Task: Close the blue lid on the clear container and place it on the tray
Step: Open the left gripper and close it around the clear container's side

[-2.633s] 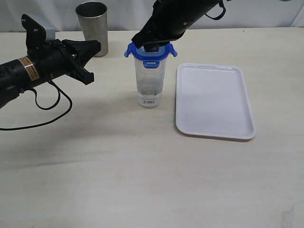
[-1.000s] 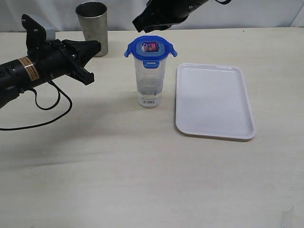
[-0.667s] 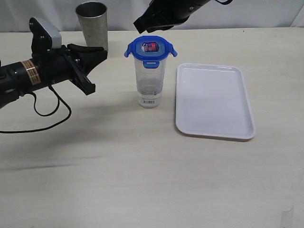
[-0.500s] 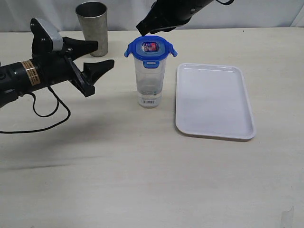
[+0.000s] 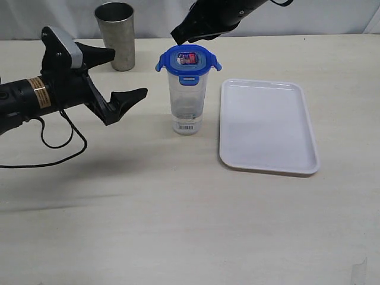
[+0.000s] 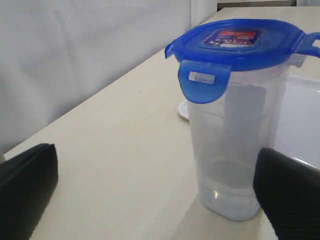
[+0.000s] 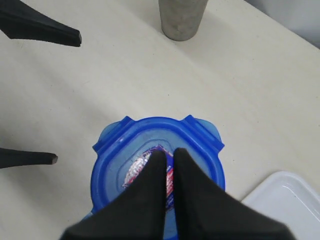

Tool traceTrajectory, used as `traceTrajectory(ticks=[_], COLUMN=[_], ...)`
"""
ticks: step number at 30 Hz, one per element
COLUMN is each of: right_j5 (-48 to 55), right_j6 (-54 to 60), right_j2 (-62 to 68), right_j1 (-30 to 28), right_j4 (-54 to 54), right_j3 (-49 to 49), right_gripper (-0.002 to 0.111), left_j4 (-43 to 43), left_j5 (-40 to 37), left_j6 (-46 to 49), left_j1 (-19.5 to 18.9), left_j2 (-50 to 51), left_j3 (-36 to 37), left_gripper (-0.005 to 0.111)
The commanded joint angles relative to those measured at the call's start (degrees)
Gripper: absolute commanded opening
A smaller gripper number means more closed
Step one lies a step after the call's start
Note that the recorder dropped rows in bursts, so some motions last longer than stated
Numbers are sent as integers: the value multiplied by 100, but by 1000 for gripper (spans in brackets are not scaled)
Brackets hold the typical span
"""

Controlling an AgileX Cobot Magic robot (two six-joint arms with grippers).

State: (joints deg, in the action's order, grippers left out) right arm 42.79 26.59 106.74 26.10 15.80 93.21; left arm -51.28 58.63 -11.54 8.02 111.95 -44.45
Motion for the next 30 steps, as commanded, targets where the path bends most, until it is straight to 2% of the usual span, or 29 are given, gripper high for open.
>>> traceTrajectory(ticks=[1, 8, 16, 20, 30], right_j5=[-52, -52, 5, 70, 70], right_j6=[-11, -53, -85, -85, -85], right_j2=[-60, -60, -60, -60, -60], right_j1=[5, 5, 5, 5, 5], right_j4=[-51, -51, -51, -51, -28], right_j3=[-30, -30, -30, -30, -30], right_gripper=[5, 5, 5, 5, 5], left_j4=[-62, -62, -51, -332, -294], left_j5=[-72, 45, -140, -130, -209], left_j6=[-214, 61, -134, -380, -570], left_j1=[189, 537, 978, 1103, 1198], left_j2=[100, 653, 1280, 1467, 1849], left_j3=[-38, -141, -845, -1148, -1709], left_gripper=[105, 105, 105, 105, 105])
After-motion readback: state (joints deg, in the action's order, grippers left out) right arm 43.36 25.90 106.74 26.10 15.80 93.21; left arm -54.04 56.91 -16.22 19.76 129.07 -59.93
